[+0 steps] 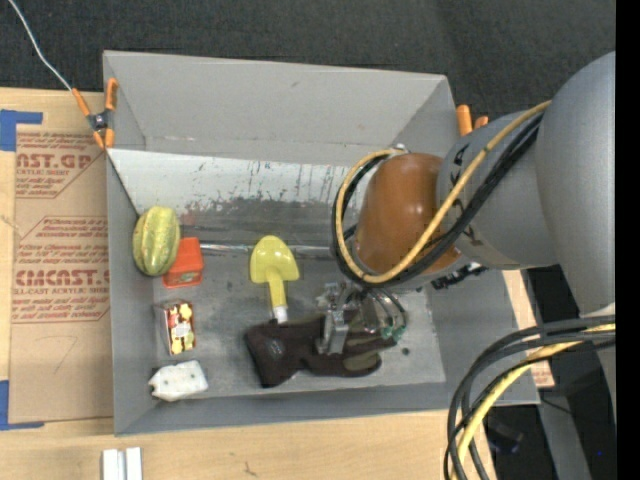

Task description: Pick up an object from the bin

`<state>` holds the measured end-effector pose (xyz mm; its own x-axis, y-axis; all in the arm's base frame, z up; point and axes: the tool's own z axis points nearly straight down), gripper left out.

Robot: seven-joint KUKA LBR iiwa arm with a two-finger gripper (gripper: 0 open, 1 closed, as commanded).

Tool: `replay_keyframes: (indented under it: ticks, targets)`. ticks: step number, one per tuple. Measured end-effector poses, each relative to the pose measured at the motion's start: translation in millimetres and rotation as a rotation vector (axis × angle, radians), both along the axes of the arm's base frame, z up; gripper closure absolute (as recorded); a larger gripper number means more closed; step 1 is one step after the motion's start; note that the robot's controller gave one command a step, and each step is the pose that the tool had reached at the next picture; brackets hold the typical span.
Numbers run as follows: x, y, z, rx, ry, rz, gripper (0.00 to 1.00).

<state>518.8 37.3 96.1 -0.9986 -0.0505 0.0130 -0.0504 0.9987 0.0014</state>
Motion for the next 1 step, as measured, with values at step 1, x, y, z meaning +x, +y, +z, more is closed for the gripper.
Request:
replay_keyframes:
  ticks: [1]
  targets:
    - [-2.5,0.4,18.0,0.002,-0.010,0.056,1.00]
